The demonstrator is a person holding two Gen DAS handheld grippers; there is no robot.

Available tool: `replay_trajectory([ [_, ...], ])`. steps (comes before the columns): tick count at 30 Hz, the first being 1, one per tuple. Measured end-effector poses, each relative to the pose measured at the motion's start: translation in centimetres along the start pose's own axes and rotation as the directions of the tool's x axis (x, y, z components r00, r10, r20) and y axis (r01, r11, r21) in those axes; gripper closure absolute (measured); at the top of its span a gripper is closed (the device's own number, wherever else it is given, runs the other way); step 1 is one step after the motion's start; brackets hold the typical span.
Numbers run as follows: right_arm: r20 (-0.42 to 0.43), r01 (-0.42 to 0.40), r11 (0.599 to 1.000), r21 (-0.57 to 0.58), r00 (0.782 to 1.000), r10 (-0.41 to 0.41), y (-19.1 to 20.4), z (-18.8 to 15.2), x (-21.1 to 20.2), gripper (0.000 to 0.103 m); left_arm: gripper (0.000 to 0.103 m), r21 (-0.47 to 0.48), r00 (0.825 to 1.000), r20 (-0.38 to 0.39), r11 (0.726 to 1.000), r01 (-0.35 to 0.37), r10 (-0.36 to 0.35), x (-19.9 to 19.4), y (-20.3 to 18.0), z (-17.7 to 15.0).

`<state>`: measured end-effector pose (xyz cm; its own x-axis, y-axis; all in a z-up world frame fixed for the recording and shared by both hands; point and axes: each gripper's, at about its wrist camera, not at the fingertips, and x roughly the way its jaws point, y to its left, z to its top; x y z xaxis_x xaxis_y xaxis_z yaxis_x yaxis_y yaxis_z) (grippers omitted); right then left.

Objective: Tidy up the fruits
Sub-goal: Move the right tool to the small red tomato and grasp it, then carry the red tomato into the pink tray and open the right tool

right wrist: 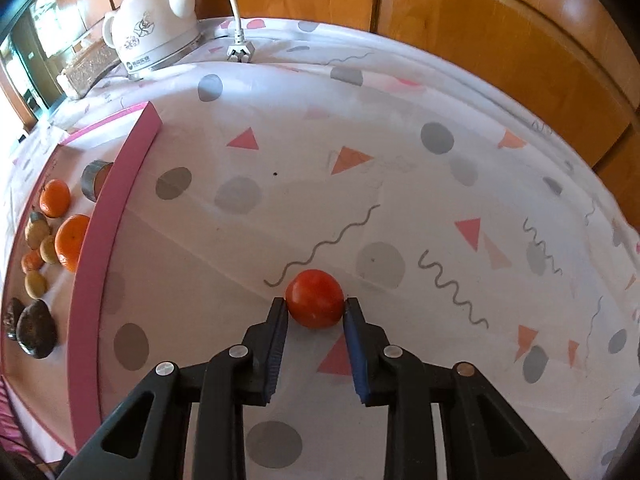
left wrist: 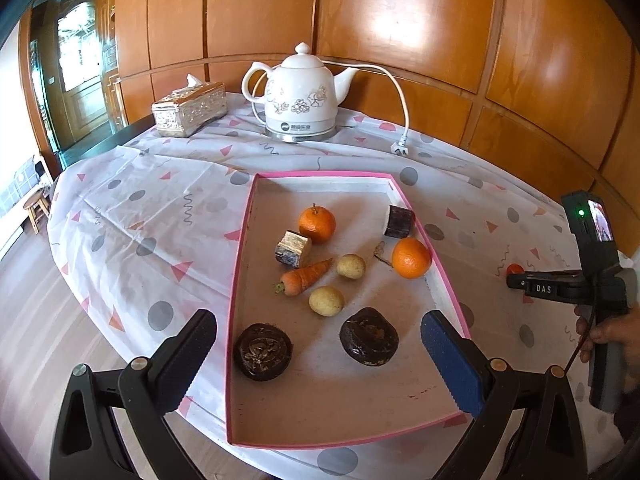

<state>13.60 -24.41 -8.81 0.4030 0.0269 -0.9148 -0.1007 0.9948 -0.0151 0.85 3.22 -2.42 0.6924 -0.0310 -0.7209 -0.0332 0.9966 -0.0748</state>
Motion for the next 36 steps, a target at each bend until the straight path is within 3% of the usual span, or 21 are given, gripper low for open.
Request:
replay_trajectory([
  [7,0.018,-0.040,0.999,-0.003,0.999,0.040,0.3,-1.4,-1.0,0.075,0.000,-0.014,1.000,-0.003,1.000,-0.006,0.006,0.1,0.2,-0.1],
  [12,0.039,-0.111,0.994,-0.007,0.993,0.111,1.0,-2.5,-2.4,0.075,0.000,-0.014,1.000,-0.003,1.000,-0.005,0.004,0.0,0.3,-0.1],
  [24,0.128,-0.268,0.954,-0.134,0.950,0.285,7.2,-3.4,-7.8,0.075,0.000,-0.030,1.000,0.007,1.000,-0.002,0.002,-0.6,0.8,-0.3],
  [36,0.127,-0.321,0.915,-0.243,0.925,0.358,12.2,-3.9,-9.6,0.075,0.000,-0.096,0.999,0.030,0.995,-0.022,0.025,-1.2,3.3,0.1],
])
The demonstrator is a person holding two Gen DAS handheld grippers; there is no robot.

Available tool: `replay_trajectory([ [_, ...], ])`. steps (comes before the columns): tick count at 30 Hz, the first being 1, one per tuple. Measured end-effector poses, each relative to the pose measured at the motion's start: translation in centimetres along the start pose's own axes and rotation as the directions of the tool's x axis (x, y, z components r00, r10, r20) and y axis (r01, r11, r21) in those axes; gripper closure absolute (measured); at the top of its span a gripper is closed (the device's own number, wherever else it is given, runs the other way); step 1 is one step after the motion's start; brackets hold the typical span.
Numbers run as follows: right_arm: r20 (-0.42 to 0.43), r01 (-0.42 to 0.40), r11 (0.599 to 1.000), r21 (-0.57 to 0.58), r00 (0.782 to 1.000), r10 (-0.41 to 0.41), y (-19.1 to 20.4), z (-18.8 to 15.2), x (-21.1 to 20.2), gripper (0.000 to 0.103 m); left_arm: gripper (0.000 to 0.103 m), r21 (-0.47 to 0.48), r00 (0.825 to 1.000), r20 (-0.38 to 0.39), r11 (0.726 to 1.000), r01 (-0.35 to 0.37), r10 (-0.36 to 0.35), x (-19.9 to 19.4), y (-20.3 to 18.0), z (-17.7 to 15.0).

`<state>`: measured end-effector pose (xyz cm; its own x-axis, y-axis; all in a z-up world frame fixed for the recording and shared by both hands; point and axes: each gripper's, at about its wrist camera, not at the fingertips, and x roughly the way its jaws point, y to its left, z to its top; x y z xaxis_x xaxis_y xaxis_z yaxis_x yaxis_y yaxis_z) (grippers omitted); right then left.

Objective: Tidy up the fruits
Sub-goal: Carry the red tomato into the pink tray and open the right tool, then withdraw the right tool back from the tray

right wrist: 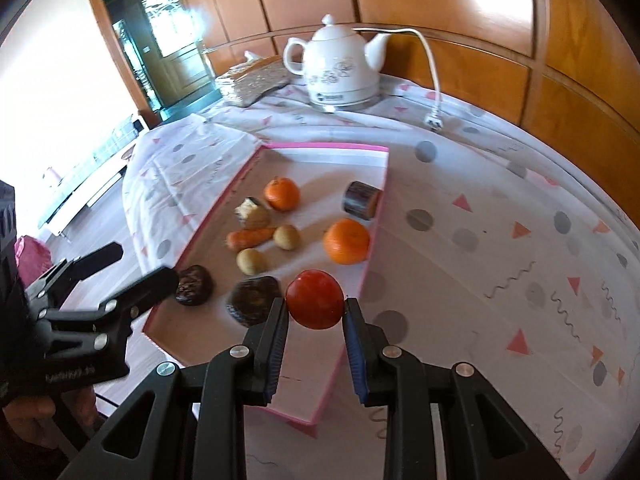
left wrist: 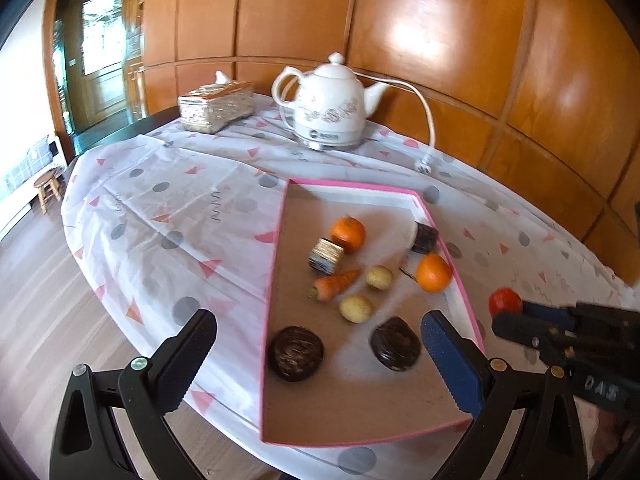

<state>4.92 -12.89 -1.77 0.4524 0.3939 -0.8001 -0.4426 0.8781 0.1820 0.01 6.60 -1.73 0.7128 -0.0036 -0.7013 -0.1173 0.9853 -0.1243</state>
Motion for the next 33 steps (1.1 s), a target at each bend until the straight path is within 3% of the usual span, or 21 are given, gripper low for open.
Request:
replay_trajectory([
  [8,-0.020,-0.014,1.000,-0.008,1.000,0.014,1.3,1.1,1.9,0.075,0.000,-0.087,0.998,0.007,0.994,-0.061,0.062,0.2,3.9,0.4],
  [11,-0.035,0.016,1.000,-0.008,0.999,-0.017,1.4,1.6,3.4,0.074,0.000,-0.100,0.998,-0.006,0.993,-0.066,0.065,0.5,4.3,0.3],
  [14,-0.048,0.032,0.999,0.013,0.998,-0.031,0.9,1.6,4.6,0.067,0.000,-0.077,0.998,-0.009,0.995,-0.059,0.059,0.8,3.7,0.3],
  [21,-0.045,0.061,0.998,0.031,0.997,-0.060,0.1,0.3,4.2,0.067,0.000,-0.020,0.999,-0.016,0.999,-0.042,0.042,1.3,1.6,0.3],
  [27,0.001,0.150,0.985,0.084,0.989,-0.150,-0.4,-0.8,2.4,0.064,0.000,0.015,0.999,0.031,0.999,-0.034,0.034,0.6,-0.3,0.7],
  [33,0.059,0.237,0.959,0.155,0.967,-0.249,-0.7,-2.3,0.3,0.063,0.000,0.026,0.995,0.100,1.000,-0.007,0.004,-0.9,-1.5,0.6],
])
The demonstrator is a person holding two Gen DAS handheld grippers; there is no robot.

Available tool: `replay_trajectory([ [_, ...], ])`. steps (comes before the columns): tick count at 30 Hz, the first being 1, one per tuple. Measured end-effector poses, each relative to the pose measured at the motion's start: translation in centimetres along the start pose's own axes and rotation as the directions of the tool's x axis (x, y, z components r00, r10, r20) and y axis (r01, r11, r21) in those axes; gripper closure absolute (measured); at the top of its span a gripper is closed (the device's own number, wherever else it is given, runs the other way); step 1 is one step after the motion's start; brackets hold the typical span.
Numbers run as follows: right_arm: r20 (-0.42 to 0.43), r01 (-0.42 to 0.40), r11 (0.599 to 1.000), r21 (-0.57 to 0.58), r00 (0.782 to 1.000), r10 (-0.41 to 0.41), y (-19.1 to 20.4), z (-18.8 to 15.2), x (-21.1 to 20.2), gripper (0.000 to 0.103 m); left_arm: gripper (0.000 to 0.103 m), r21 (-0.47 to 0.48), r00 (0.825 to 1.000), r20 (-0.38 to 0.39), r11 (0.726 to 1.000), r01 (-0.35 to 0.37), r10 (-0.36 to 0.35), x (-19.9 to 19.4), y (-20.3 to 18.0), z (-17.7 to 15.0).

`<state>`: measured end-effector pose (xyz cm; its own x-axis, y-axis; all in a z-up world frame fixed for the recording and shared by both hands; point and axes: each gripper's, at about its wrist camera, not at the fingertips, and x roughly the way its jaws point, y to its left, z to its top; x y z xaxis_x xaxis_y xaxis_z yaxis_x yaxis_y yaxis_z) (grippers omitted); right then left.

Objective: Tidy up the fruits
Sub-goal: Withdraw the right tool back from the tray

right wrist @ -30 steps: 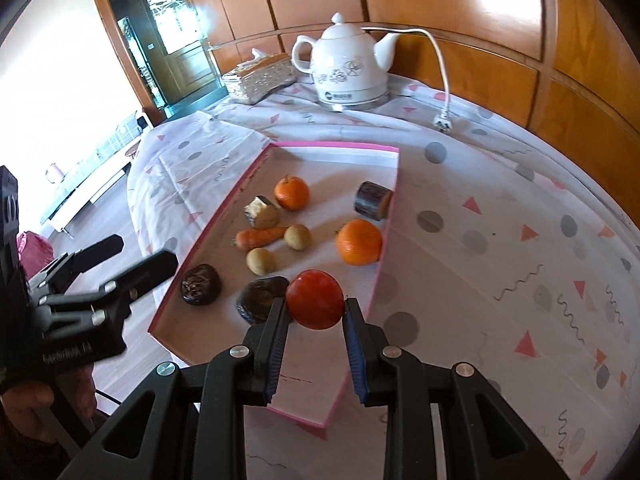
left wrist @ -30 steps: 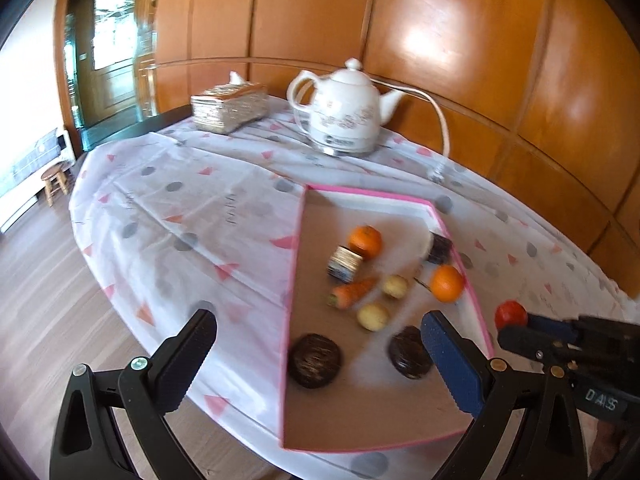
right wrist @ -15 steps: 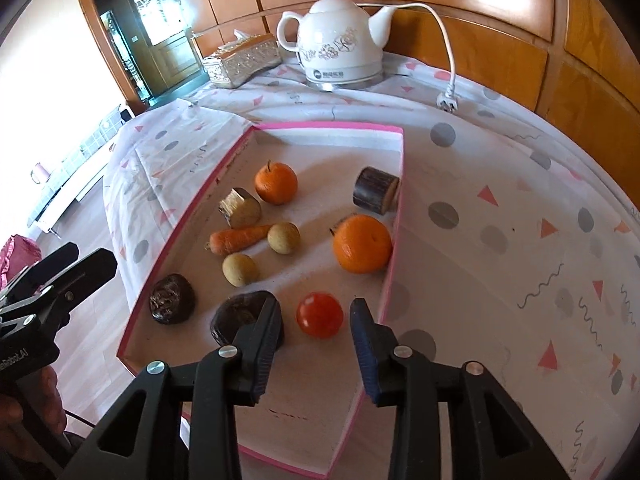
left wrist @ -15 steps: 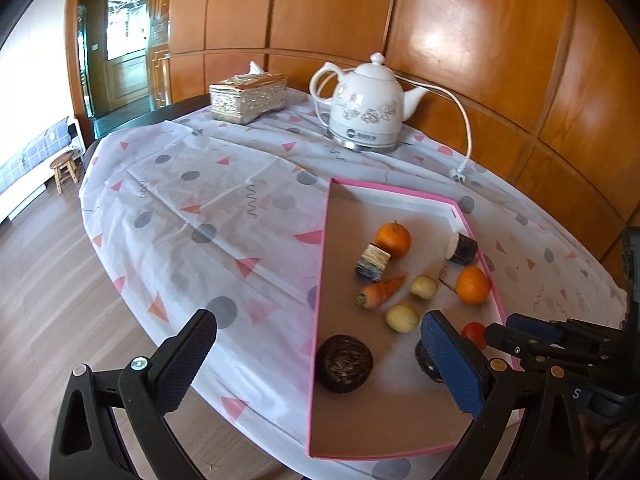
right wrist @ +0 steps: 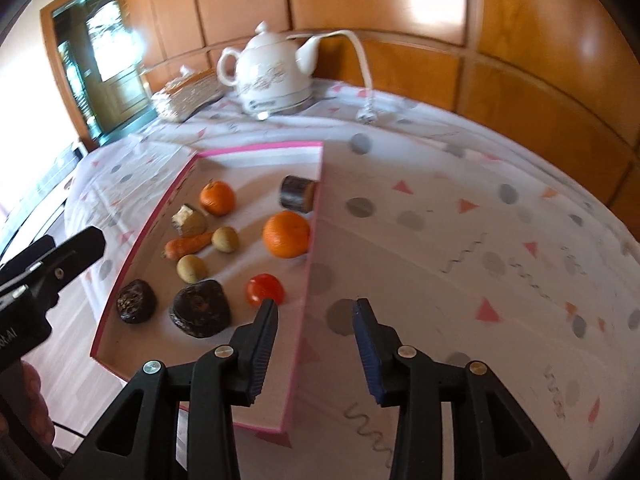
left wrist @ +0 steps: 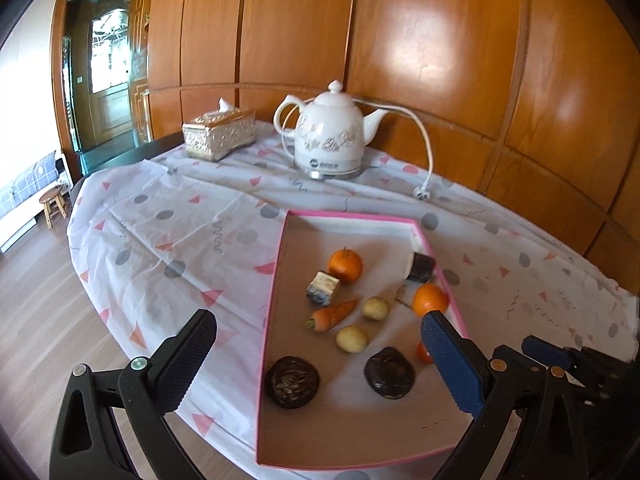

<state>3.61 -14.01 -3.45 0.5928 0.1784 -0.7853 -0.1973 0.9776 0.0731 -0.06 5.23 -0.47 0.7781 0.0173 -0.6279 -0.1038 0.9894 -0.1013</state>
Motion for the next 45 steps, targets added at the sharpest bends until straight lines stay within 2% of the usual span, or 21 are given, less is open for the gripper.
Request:
replay_trajectory([
  [2,0.025,0.024,0.999,0.030,0.999,-0.025,-0.4,-0.4,-0.7,0.055,0.000,0.013,1.000,0.010,1.000,0.006,-0.006,-0.3,-0.4,-0.1],
  [3,0.041,0.037,0.998,0.042,0.998,-0.039,-0.6,-0.6,-1.2,0.046,0.000,0.021,1.000,0.014,1.000,0.005,-0.005,-0.5,-0.7,-0.1],
  [4,0.057,0.051,0.997,0.050,0.997,-0.054,-0.7,-0.8,-1.6,0.045,0.000,0.027,1.000,0.013,1.000,0.005,-0.005,-0.6,-0.9,-0.3],
  [12,0.109,0.116,0.993,0.038,0.987,-0.120,-0.7,-1.8,-3.3,0.045,0.000,0.066,0.999,0.005,0.997,0.042,-0.042,-1.8,-2.5,-1.1],
  [18,0.112,0.123,0.991,0.046,0.985,-0.128,-0.8,-2.2,-3.5,0.045,0.000,0.090,0.999,0.029,0.996,-0.027,0.025,-2.5,-3.0,-1.3],
  [30,0.131,0.127,0.992,0.018,0.983,-0.128,0.1,-2.4,-4.1,0.045,0.000,0.028,0.995,0.069,0.997,-0.071,0.069,-3.0,-1.8,-1.2],
  [45,0.136,0.126,0.992,0.000,0.983,-0.124,1.0,-2.4,-3.9,0.045,0.000,0.035,0.994,0.087,0.997,-0.068,0.064,-3.4,-1.8,-1.2],
])
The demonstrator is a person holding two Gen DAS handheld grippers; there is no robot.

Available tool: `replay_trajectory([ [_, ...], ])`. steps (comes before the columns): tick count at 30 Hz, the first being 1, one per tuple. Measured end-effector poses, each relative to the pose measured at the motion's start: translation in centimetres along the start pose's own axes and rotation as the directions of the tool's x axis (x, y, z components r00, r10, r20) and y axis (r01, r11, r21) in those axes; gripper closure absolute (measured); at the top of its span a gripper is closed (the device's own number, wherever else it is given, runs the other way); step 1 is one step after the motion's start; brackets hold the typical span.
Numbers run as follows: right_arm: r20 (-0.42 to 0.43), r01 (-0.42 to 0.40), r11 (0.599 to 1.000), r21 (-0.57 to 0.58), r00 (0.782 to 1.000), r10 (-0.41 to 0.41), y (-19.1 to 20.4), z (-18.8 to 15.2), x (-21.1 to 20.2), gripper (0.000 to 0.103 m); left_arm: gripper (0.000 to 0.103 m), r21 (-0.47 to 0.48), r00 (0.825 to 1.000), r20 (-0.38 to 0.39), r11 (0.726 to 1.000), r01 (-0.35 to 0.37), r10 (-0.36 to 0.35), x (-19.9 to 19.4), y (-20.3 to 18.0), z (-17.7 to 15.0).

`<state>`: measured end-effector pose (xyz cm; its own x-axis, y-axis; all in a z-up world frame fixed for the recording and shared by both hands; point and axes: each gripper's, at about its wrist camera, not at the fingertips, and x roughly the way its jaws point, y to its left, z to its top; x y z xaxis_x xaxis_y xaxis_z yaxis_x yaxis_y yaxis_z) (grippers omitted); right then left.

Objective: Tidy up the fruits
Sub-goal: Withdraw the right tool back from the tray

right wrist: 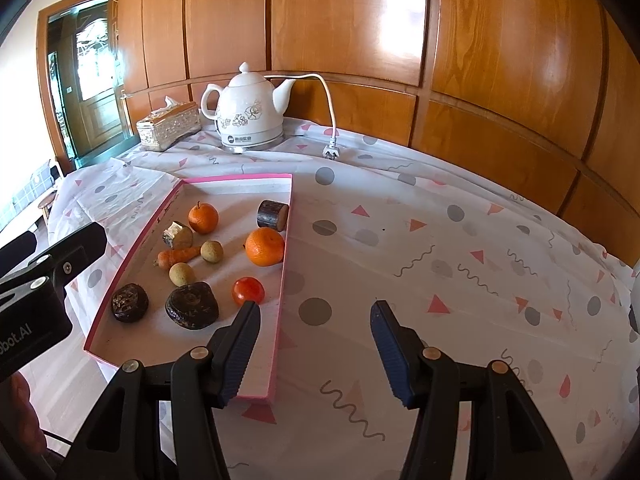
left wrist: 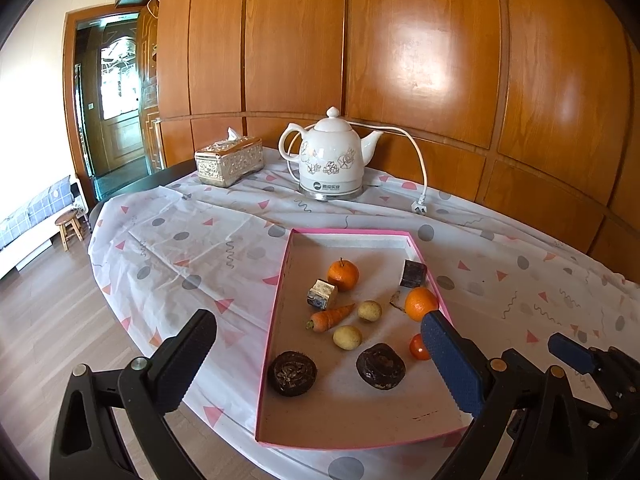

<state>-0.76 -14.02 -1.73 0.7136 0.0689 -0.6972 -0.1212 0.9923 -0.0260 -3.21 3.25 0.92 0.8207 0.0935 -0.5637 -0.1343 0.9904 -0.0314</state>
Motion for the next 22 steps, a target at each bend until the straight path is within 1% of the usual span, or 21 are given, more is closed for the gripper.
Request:
replay_trajectory([
  [11,-0.004,-0.001,1.000,-0.003,1.000,0.001,0.2,-0.1,0.2,0.045,0.000,0.003,1.000,-0.004,1.000,0.005,-0.005,0.0,-0.2,0.0],
  [17,-0.012,-0.005,1.000,-0.003,1.000,0.005,0.0,-0.2,0.5,0.045,0.001,0.019,1.000,-0.006,1.000,0.004,-0.004,0.2,-0.4,-0.1],
  [22,-0.027,-0.007,0.999,0.039,1.000,0.008,-1.4,-0.1,0.9,0.045,0.000,0.021,1.000,-0.014,1.000,0.000,0.001,0.7,-0.4,-0.2],
])
